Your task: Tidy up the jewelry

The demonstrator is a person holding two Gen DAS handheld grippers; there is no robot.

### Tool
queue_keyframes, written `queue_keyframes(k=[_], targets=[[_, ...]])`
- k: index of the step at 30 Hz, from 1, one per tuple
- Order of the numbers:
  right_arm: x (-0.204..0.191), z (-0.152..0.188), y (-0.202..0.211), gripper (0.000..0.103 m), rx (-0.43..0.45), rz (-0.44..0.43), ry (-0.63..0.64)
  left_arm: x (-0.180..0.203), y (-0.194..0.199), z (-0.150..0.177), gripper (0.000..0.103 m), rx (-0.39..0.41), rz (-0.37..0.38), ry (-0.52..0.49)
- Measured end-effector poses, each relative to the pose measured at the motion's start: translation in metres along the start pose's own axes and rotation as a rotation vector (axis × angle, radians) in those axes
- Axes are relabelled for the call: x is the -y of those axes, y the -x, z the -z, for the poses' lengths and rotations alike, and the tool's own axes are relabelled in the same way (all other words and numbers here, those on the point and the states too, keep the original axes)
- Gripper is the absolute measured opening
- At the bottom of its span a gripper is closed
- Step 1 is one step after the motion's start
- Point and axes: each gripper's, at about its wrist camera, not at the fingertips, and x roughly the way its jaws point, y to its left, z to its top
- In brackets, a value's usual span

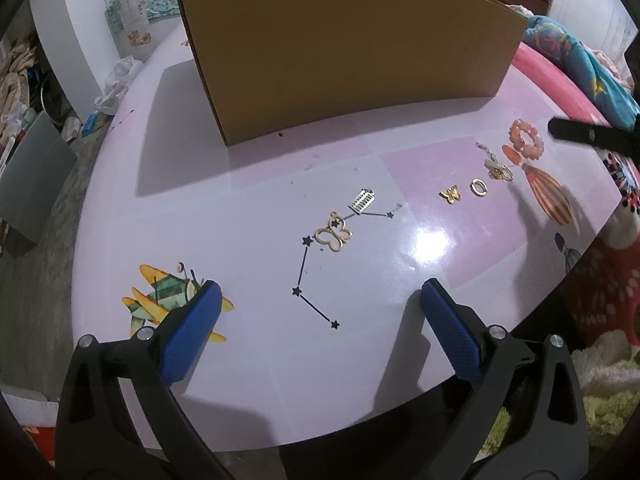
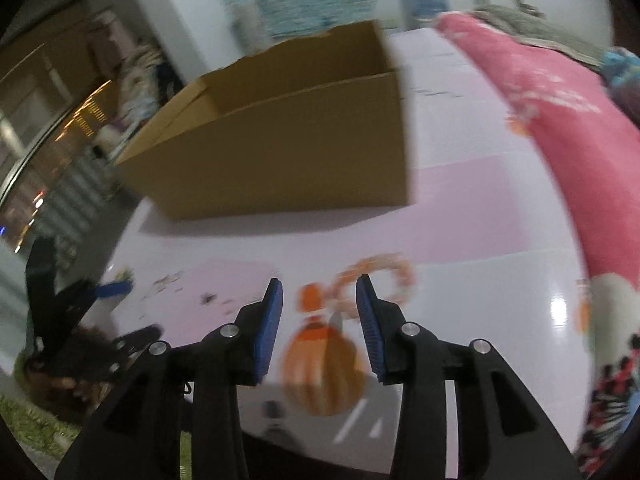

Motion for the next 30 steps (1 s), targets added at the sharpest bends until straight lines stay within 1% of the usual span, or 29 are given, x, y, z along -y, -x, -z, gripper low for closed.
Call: queue_keyframes(k=[3,5,9,11,14,15,16,17,19,21,22,24,25,28,29,30], targets=[[-0.016,0.000,-0.013,0.038,-0.019,-0.041,0.032,-0.004,0.002,-0.004,0.096,0.015,0.039,0.046],[-0.023,0.001,-0.018,0.038,-0.028,-0.082,0.036,-0.006,0.007,-0.005,0.096,0.034,0.052,0.056],[-0.039,0.007,-0.026,0.038,-0.052,-0.144,0.070,-0.003,0.017,-0.010,0.096,0.091,0.062,0.027],[-0.046,0.010,-0.027,0.037,-0.055,-0.148,0.094,-0.001,0.020,-0.012,0.096,0.101,0.073,0.009],[-0.050,0.015,-0.025,0.037,-0.059,-0.140,0.121,0.002,0.016,-0.015,0.087,0.084,0.090,-0.019],[-0.050,0.016,-0.026,0.037,-0.061,-0.135,0.123,0.003,0.014,-0.016,0.080,0.076,0.094,-0.026],[-0.050,0.017,-0.026,0.035,-0.065,-0.134,0.124,0.002,0.013,-0.016,0.078,0.070,0.095,-0.033],[-0.050,0.017,-0.027,0.033,-0.068,-0.132,0.124,0.002,0.012,-0.016,0.077,0.065,0.095,-0.039],[-0.051,0.018,-0.030,0.032,-0.074,-0.127,0.122,0.000,0.013,-0.014,0.071,0.063,0.100,-0.048],[-0.052,0.018,-0.033,0.032,-0.078,-0.131,0.120,0.002,0.010,-0.016,0.069,0.061,0.101,-0.053],[-0.053,0.017,-0.034,0.032,-0.076,-0.132,0.121,0.003,0.010,-0.017,0.065,0.060,0.104,-0.054],[-0.054,0.017,-0.034,0.031,-0.070,-0.123,0.129,0.003,0.010,-0.017,0.062,0.058,0.100,-0.056],[-0.054,0.016,-0.034,0.031,-0.070,-0.118,0.131,0.002,0.010,-0.017,0.059,0.058,0.100,-0.058],[-0.053,0.016,-0.036,0.031,-0.072,-0.115,0.124,0.002,0.008,-0.018,0.056,0.047,0.093,-0.068],[-0.052,0.016,-0.036,0.031,-0.072,-0.115,0.121,0.002,0.006,-0.018,0.052,0.039,0.087,-0.074],[-0.052,0.016,-0.036,0.031,-0.071,-0.116,0.119,0.003,0.004,-0.019,0.050,0.032,0.083,-0.077]])
